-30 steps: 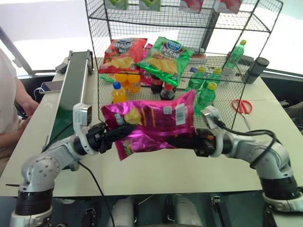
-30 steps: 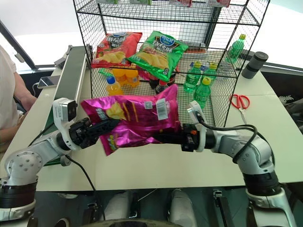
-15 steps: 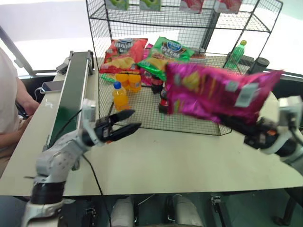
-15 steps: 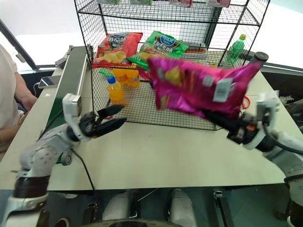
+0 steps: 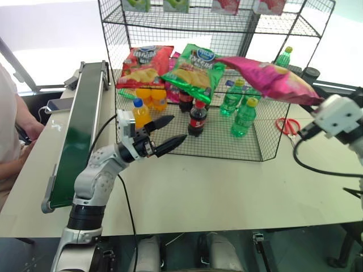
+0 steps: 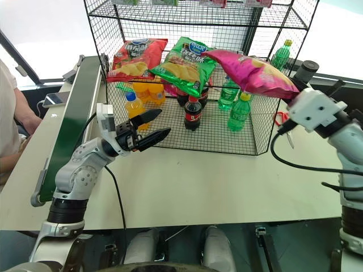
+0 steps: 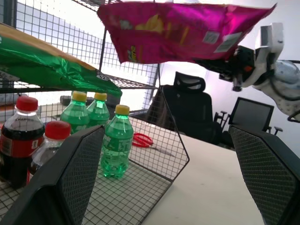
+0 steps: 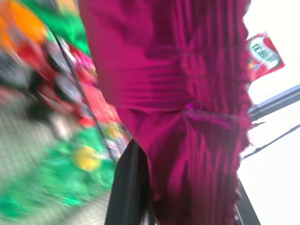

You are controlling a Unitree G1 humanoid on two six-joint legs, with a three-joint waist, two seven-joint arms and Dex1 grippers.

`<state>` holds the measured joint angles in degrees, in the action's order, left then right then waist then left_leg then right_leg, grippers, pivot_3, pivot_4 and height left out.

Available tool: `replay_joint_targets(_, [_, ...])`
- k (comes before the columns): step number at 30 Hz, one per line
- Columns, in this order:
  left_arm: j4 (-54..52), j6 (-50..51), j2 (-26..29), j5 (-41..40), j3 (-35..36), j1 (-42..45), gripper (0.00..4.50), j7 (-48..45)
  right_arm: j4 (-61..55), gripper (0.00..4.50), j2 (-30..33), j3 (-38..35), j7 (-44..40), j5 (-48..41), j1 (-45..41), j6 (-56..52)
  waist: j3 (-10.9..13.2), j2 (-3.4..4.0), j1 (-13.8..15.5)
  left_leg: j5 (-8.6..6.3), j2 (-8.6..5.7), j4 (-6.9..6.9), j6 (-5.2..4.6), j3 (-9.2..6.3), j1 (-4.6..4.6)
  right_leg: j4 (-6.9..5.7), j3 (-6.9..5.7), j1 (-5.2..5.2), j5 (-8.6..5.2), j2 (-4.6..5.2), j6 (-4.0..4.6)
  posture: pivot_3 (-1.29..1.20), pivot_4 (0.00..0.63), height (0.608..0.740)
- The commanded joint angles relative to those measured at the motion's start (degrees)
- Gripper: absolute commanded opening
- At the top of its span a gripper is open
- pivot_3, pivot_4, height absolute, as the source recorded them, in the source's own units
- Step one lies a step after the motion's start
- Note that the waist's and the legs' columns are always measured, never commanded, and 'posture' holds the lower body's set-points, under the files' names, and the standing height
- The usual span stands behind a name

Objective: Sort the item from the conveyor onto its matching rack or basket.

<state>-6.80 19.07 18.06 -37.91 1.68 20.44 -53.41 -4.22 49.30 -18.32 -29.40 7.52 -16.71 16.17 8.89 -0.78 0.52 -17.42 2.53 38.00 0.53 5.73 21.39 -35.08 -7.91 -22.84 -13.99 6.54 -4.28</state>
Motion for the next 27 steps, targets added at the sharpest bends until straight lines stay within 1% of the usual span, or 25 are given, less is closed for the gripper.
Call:
replay_joint_targets(1, [-2.5, -1.8, -0.3, 0.8, 0.3, -0.8, 4.5, 0.9, 6.3, 0.11, 2.6, 3.4, 7.2, 9.8, -5.3, 5.4, 0.0, 0.01, -0.1, 0.0, 0.0, 0.0, 0.01, 0.03, 0.01, 0.0, 0.02, -0.02, 0.0, 0.01, 0.0, 0.0, 0.15, 0.74])
replay_joint_targets(4, [-3.8, -2.2, -0.5, 1.2, 0.4, -1.7, 4.5, 2.2, 12.4, 0.11, 2.2, 7.8, 10.9, 14.2, -10.8, 6.4, 0.0, 0.01, -0.1, 0.03, 0.07, 0.0, 0.04, 0.04, 0.0, 0.0, 0.02, -0.01, 0.0, -0.01, 0.0, 0.0, 0.15, 0.74])
replay_joint_targets(7, [-5.3, -2.4, -0.6, 1.4, 0.1, -2.8, 4.5, 2.9, 18.6, 0.11, 1.1, 11.6, 12.8, 16.7, -15.8, 5.7, 0.0, 0.01, -0.3, 0.05, 0.08, 0.0, 0.07, 0.06, 0.01, 0.0, 0.02, -0.01, 0.0, -0.02, 0.0, 0.0, 0.15, 0.74])
replay_joint_targets(13, [-7.5, -2.8, -1.3, 1.5, -0.1, -4.2, 4.5, 5.0, 28.1, 0.11, -0.2, 16.1, 15.1, 18.2, -24.6, 5.7, 0.0, 0.04, -0.3, 0.05, 0.09, 0.0, 0.09, 0.07, 0.01, 0.0, 0.02, 0.0, 0.0, -0.02, 0.01, 0.0, 0.15, 0.74])
replay_joint_targets(17, [-8.4, -3.0, -1.9, 1.2, -0.1, -4.2, 4.5, 6.1, 33.5, 0.11, -0.8, 18.4, 16.2, 18.8, -28.2, 5.7, 0.0, 0.04, -0.2, 0.06, 0.09, 0.0, 0.09, 0.1, 0.02, 0.02, 0.01, 0.02, 0.0, -0.02, 0.01, 0.0, 0.15, 0.74])
replay_joint_targets(22, [-8.7, -3.1, -2.3, 0.7, 0.0, -4.0, 4.5, 6.6, 36.7, 0.11, -0.7, 20.5, 17.3, 19.9, -30.9, 5.1, 0.0, 0.04, -0.4, 0.07, 0.09, 0.0, 0.11, 0.13, 0.01, 0.0, 0.0, 0.02, 0.0, -0.02, 0.01, 0.0, 0.15, 0.74])
replay_joint_targets(23, [-8.6, -3.4, -2.4, 0.9, 0.0, -3.9, 4.5, 6.7, 36.9, 0.91, -0.7, 20.4, 17.3, 19.5, -31.0, 4.6, 0.0, 0.04, -0.5, 0.07, 0.1, 0.0, 0.11, 0.13, 0.01, 0.0, 0.01, 0.02, 0.0, -0.02, 0.01, 0.0, 0.15, 0.74])
replay_joint_targets(24, [-8.5, -3.5, -2.5, 1.1, 0.0, -3.8, 4.5, 6.7, 37.1, 1.16, -0.7, 20.3, 17.4, 19.2, -31.0, 4.1, 0.0, 0.05, -0.5, 0.07, 0.1, 0.0, 0.11, 0.13, 0.01, 0.0, 0.0, 0.02, 0.0, -0.02, 0.01, 0.0, 0.15, 0.74])
replay_joint_targets(26, [-8.2, -4.0, -2.4, 1.7, -0.2, -3.7, 4.5, 6.6, 36.9, 1.93, -0.5, 20.2, 16.6, 18.2, -30.8, 3.6, 0.0, 0.05, -0.6, 0.07, 0.1, 0.0, 0.12, 0.13, 0.01, 0.0, 0.0, 0.02, 0.0, -0.02, 0.01, 0.0, 0.15, 0.74])
replay_joint_targets(27, [-8.2, -3.9, -2.6, 1.6, -0.2, -3.7, 4.5, 6.7, 36.4, 2.45, -0.4, 19.9, 16.0, 17.4, -30.6, 3.4, 0.0, 0.05, -0.6, 0.08, 0.1, 0.0, 0.12, 0.13, 0.01, 0.0, 0.0, 0.02, 0.0, -0.02, 0.01, 0.0, 0.15, 0.74])
